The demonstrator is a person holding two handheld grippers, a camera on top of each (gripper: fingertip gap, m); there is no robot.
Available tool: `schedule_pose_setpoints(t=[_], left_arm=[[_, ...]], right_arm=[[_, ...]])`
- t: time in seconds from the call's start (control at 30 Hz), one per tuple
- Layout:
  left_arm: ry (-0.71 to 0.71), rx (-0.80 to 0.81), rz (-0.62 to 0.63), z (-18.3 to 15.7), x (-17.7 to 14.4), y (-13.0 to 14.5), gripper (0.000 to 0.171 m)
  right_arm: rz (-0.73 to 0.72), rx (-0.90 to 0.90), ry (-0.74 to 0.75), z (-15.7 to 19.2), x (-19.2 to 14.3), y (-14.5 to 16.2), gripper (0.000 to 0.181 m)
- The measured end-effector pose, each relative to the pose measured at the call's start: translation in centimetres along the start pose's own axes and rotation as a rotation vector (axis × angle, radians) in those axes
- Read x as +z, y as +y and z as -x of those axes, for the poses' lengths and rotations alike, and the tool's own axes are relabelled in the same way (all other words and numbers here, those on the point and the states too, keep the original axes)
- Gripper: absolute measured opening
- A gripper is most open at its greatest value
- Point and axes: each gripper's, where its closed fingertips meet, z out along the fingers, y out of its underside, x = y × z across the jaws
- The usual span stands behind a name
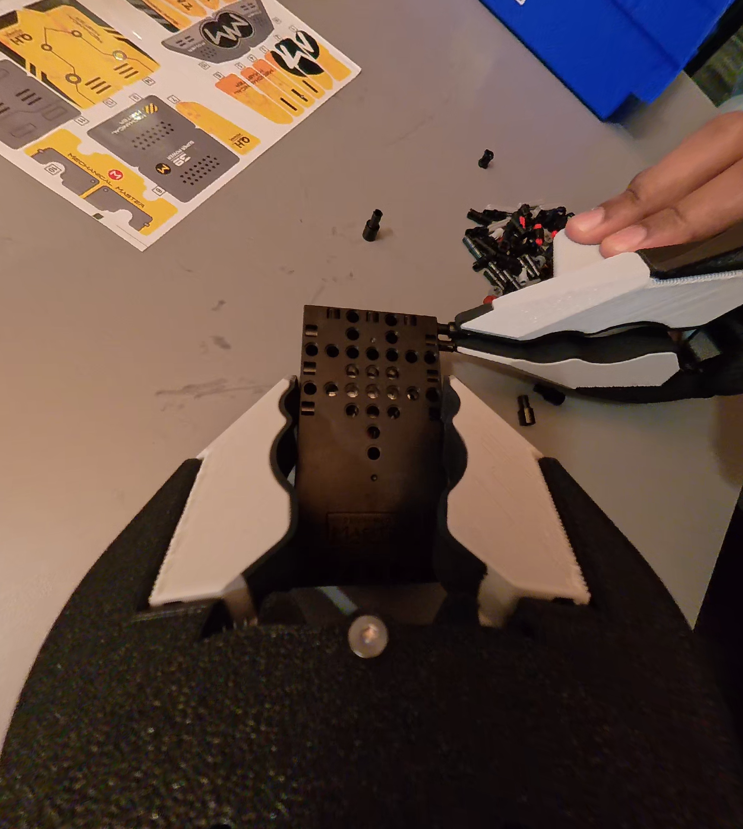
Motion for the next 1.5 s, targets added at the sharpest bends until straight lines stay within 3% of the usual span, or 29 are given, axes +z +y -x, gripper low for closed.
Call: schedule_pose_setpoints(t=[0.57, 0.93, 1.13, 1.4, 1.5], left_arm=[[0.039, -0.027, -0.002, 0.0, -0.1, 0.0, 0.063], [0.033, -0.02, -0.001, 0.0, -0.1, 0.0, 0.063], [0.039, -0.026, -0.003, 0.0, -0.1, -0.1, 0.062], [0.057, -0.043, -0.009, 0.0, -0.2, -0.2, 0.063], [0.05, -0.035, -0.007, 0.0, -0.2, -0.1, 0.062]], right_arm=[[-0.002, -0.152, 0.043, -0.2, 0.4, -0.1, 0.007], [-0.012, -0.13, 0.036, -0.1, 0.6, -0.1, 0.007], [-0.015, -0.088, 0.019, -0.2, 0.7, -0.1, 0.007], [-0.072, 0.108, 0.081, -2.3, -1.2, 0.1, 0.009], [-0.099, 0.204, 0.022, -1.9, -1.3, -0.3, 0.009]])
